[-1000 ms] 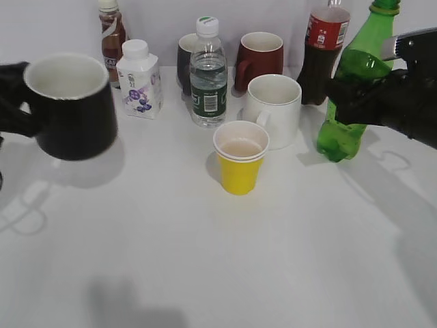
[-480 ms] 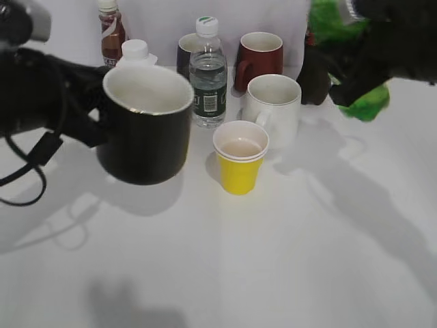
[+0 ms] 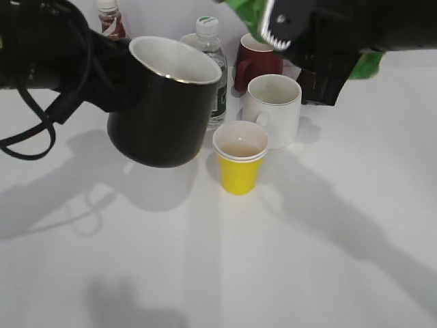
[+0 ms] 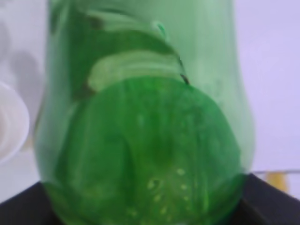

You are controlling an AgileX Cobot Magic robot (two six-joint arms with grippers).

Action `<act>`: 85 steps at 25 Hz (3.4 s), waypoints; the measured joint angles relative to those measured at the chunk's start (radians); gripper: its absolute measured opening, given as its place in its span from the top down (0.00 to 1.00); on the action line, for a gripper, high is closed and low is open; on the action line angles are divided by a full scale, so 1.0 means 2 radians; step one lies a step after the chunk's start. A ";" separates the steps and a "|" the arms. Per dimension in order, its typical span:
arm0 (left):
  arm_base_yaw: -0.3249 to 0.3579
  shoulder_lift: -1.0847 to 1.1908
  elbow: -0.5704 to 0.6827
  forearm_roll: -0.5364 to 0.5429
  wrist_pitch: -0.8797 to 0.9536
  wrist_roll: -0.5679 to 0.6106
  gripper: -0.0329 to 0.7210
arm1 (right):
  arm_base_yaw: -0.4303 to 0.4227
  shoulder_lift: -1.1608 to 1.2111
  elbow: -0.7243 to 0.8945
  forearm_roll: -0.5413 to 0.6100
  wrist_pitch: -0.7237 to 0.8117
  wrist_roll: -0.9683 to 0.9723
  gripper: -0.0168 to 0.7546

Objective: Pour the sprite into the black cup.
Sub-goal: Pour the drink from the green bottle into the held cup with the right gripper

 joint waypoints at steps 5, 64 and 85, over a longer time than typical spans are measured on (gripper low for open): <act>-0.022 0.000 -0.026 -0.001 0.045 0.000 0.90 | 0.021 0.000 -0.011 -0.068 0.034 -0.001 0.43; -0.027 0.004 -0.039 0.004 0.074 0.000 0.90 | 0.021 0.005 -0.012 -0.272 0.012 -0.014 0.43; -0.027 0.016 0.069 0.013 -0.067 0.000 0.90 | 0.021 0.024 0.006 -0.225 0.013 -0.014 0.43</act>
